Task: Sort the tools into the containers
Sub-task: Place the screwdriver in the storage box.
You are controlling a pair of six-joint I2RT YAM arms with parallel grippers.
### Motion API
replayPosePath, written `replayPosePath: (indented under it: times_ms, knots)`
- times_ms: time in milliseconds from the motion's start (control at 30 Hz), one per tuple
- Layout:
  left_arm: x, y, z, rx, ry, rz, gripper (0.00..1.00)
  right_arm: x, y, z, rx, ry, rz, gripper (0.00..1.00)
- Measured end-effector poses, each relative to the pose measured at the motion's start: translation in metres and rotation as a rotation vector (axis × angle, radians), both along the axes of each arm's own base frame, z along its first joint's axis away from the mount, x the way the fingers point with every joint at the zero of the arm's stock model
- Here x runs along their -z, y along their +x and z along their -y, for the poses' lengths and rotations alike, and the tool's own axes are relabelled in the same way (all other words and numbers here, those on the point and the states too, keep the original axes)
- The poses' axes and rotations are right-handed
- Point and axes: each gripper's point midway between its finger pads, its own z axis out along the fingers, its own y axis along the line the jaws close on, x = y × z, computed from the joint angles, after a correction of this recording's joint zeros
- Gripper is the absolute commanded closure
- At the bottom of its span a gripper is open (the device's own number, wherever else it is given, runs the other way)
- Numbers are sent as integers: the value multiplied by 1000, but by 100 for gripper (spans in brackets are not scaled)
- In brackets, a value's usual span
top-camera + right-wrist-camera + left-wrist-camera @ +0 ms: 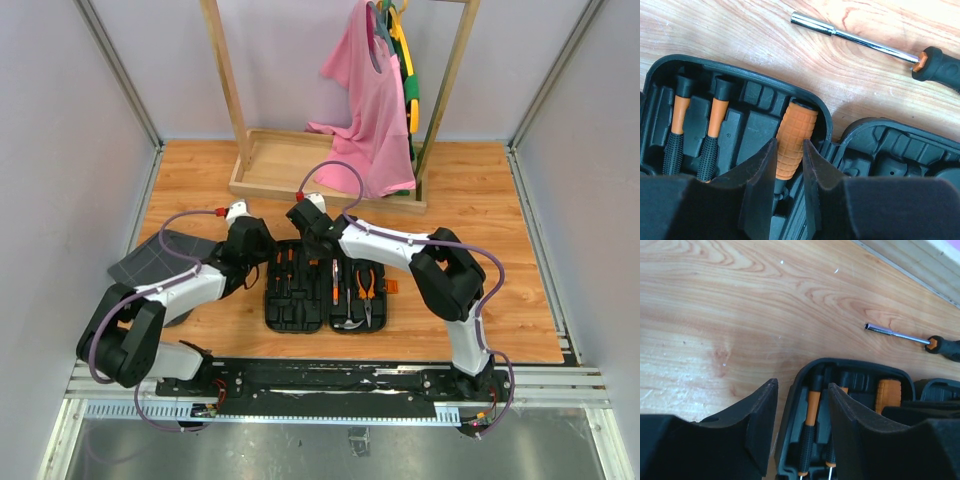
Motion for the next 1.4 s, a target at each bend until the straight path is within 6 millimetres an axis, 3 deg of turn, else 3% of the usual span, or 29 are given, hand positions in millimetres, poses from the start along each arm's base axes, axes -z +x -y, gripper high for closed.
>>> replayPosePath:
  times_ms: [300,500,1033,1400]
  knots:
    - [16,-20,0,40,0,-76,67,0,0,0,-3,-3,-1,76]
    - [28,-26,2,78,24,-119,71,0,0,0,-3,-3,-1,77]
    - [30,-14,5,99,41,-101,99,-1,5,3,7,3,-7,78]
    - [30,-14,5,98,41,-100,99,-2,7,4,10,-1,-10,78]
